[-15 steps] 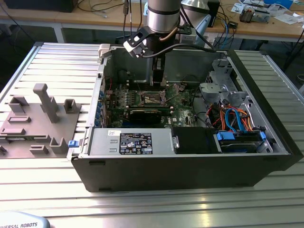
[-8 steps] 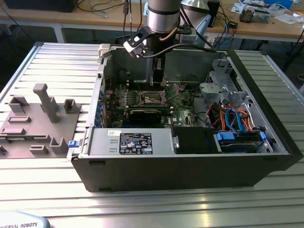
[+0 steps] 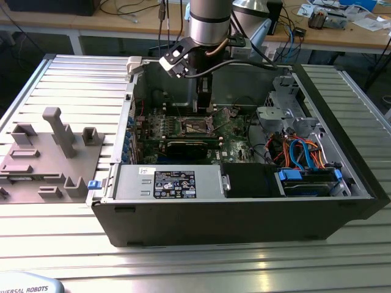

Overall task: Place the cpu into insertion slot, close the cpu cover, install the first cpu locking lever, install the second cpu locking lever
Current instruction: 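Place the cpu into insertion slot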

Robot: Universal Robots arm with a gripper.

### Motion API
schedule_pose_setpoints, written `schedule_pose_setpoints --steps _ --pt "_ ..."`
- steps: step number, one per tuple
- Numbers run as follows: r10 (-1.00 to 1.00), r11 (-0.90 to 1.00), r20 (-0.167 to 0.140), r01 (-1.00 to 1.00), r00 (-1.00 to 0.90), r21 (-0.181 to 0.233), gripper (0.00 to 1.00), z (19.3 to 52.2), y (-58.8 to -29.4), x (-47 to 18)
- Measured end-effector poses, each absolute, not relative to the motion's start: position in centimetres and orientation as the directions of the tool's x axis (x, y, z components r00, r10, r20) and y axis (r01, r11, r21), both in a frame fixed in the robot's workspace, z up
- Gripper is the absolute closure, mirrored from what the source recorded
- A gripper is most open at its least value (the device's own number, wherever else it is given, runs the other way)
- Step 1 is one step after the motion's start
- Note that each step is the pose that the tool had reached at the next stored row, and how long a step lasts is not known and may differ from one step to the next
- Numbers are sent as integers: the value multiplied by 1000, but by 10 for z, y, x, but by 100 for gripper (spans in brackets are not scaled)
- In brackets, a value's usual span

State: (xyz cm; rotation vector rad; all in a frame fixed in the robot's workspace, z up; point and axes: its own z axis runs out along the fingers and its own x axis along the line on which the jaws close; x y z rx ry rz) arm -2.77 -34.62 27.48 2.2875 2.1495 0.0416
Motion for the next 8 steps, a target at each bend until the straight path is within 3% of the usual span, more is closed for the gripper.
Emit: schedule_pose_setpoints --steps 8 --pt "998 -62 18 998 61 20 46 273 -346 -28"
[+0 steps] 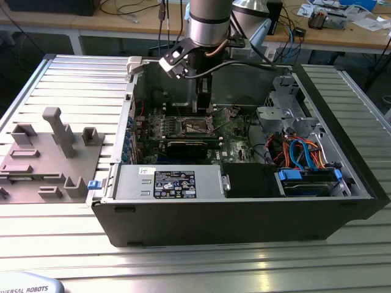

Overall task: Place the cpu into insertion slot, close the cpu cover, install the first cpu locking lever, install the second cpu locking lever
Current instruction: 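Place the cpu into insertion slot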

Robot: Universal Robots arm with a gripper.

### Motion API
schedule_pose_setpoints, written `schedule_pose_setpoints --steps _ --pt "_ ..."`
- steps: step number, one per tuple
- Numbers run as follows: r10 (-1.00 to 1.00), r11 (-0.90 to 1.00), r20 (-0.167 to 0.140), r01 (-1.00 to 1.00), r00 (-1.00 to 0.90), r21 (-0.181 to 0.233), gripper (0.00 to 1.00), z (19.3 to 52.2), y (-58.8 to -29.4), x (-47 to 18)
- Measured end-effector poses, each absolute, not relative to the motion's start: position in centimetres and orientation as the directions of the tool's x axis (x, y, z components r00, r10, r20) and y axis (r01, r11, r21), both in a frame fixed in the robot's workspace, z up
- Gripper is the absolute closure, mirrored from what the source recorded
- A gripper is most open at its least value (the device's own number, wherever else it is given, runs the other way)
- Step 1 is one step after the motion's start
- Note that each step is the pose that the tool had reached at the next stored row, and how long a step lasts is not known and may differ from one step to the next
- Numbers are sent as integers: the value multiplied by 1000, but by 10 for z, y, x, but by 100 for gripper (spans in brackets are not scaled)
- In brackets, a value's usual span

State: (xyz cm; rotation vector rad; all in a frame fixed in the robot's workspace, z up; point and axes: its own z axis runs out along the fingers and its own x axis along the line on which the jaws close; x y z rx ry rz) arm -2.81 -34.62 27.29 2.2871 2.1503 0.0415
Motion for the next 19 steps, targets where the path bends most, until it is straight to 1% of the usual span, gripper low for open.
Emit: schedule_pose_setpoints --steps 14,15,19 --pt "998 -60 18 998 60 20 46 271 -346 -28" --pt "998 -60 18 998 60 20 46 270 -341 -28" --pt "998 -60 18 998 60 20 46 269 -340 -28"
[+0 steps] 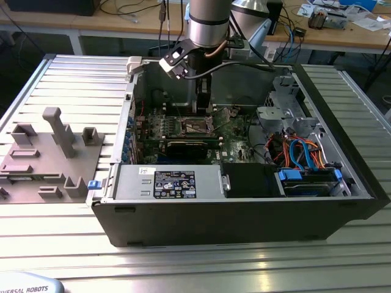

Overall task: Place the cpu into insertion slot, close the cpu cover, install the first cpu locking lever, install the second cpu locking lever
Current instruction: 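Place the cpu into insertion slot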

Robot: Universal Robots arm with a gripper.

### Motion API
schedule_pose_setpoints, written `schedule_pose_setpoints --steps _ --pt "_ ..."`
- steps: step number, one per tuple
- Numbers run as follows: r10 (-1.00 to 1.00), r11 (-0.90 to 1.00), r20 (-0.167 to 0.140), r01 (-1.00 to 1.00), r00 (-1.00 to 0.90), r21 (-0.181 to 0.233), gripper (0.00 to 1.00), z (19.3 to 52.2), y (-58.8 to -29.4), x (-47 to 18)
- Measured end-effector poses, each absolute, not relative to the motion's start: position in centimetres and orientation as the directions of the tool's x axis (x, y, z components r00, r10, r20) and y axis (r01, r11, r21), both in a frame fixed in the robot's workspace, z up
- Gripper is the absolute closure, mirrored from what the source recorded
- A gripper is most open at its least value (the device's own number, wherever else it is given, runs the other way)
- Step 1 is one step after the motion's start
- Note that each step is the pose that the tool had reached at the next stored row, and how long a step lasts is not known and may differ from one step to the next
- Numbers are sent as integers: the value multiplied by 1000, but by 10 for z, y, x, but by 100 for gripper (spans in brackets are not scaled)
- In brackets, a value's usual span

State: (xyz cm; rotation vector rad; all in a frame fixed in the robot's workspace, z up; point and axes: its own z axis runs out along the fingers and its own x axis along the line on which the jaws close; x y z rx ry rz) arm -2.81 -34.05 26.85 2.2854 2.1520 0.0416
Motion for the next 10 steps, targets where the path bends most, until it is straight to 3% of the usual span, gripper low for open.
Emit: schedule_pose_setpoints --steps 10 --pt "998 -60 18 998 60 20 46 262 -340 -28"
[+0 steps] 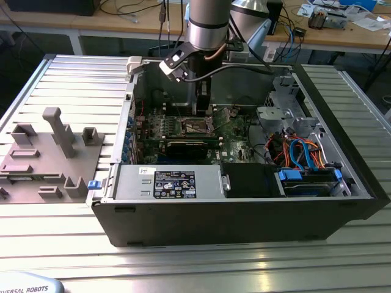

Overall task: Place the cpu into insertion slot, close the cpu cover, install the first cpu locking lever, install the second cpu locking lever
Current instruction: 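Place the cpu into insertion slot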

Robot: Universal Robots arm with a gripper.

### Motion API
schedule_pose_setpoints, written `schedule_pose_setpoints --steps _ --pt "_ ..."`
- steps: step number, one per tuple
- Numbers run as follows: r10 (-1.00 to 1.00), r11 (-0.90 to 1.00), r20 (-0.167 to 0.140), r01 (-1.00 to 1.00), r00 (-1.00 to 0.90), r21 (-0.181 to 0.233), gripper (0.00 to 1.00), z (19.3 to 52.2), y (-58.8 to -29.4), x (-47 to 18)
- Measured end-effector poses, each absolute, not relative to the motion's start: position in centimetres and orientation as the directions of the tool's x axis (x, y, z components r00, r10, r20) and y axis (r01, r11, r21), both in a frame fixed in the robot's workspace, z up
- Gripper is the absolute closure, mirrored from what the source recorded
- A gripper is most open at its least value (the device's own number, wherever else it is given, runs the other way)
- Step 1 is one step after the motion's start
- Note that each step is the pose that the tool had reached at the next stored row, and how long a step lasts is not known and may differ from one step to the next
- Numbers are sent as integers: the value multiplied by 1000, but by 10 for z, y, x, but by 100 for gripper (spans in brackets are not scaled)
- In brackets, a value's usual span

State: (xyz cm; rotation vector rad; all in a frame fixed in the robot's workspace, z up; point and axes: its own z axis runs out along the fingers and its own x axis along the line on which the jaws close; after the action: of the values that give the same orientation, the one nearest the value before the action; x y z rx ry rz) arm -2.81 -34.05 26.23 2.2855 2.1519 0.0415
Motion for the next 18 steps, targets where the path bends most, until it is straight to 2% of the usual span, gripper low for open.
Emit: schedule_pose_setpoints --steps 18 --pt "998 -60 18 998 60 20 46 257 -340 -28"
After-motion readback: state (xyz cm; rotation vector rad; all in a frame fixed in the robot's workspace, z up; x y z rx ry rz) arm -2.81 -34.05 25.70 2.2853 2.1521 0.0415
